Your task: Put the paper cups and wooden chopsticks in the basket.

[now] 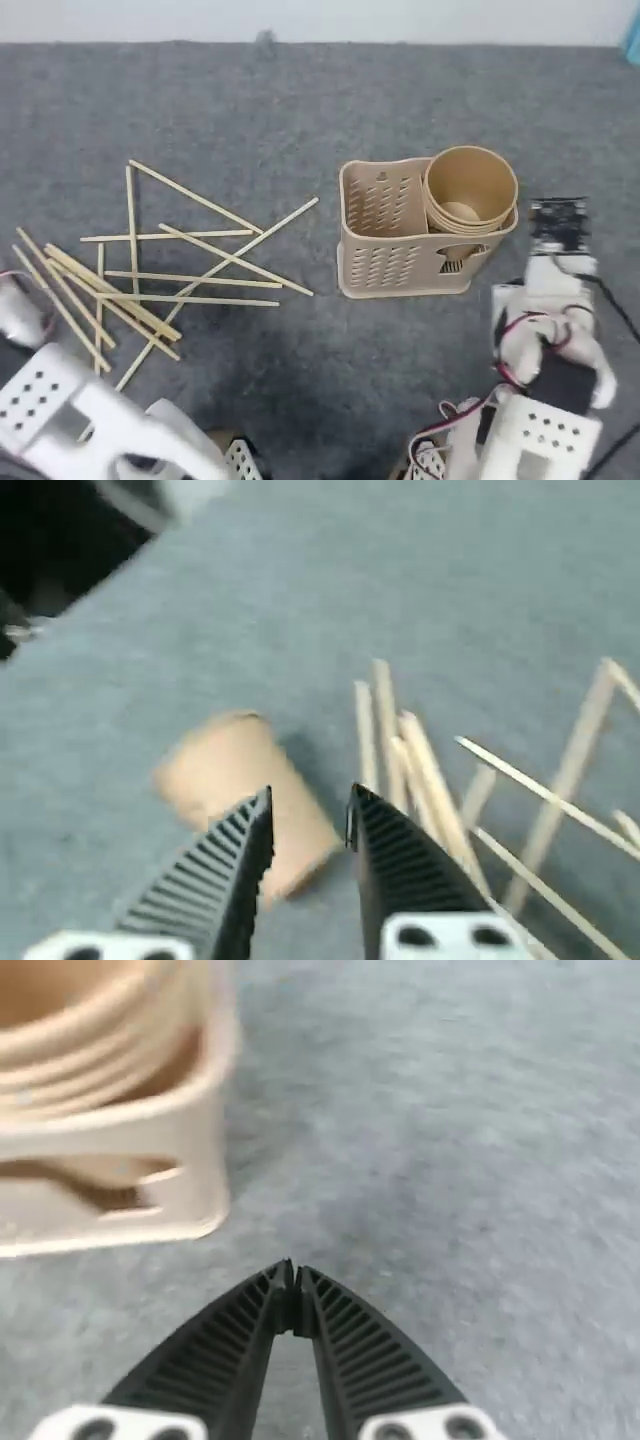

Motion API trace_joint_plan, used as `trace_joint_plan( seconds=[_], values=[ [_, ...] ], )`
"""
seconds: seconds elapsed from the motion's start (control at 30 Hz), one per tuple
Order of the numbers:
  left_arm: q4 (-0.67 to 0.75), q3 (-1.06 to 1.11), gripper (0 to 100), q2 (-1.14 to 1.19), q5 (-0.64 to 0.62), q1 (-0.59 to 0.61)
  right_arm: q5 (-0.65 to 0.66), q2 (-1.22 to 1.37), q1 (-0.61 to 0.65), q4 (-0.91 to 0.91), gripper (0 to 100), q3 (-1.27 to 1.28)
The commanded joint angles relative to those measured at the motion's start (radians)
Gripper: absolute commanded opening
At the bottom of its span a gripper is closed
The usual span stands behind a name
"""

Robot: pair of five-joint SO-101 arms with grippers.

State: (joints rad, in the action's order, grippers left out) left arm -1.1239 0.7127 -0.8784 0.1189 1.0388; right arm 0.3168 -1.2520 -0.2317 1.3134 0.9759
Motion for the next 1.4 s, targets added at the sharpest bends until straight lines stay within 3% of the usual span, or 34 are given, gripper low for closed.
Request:
trace_joint_plan(
  seconds=[0.0, 0.23, 0.6, 1.03, 1.13, 1.23, 1.37],
  values=[
    [0.092, -0.024, 11, 0.08, 0.051, 0.066, 0.015, -0.007, 0.082, -0.042, 0.8, 0.043],
    [0.1, -0.298, 11, 0.512, 0.051, 0.163, 0.015, -0.007, 0.101, -0.065, 0.8, 0.068],
    [-0.041, -0.711, 11, 1.045, 0.106, 0.199, 0.017, -0.007, 0.102, -0.064, 0.8, 0.071],
    [-0.227, -1.142, 11, 1.226, 0.101, 0.224, 0.023, -0.007, 0.217, -0.077, 0.8, 0.098],
    [-0.279, -1.194, 10, 1.227, 0.101, 0.226, 0.023, -0.007, 0.22, -0.077, 0.8, 0.098],
    [-0.31, -1.208, 1, 1.234, 0.107, 0.244, 0.023, -0.007, 0.214, -0.077, 0.8, 0.098],
    [-0.333, -1.205, 1, 1.235, 0.121, 0.279, 0.023, -0.007, 0.213, -0.077, 0.8, 0.1]
  ],
)
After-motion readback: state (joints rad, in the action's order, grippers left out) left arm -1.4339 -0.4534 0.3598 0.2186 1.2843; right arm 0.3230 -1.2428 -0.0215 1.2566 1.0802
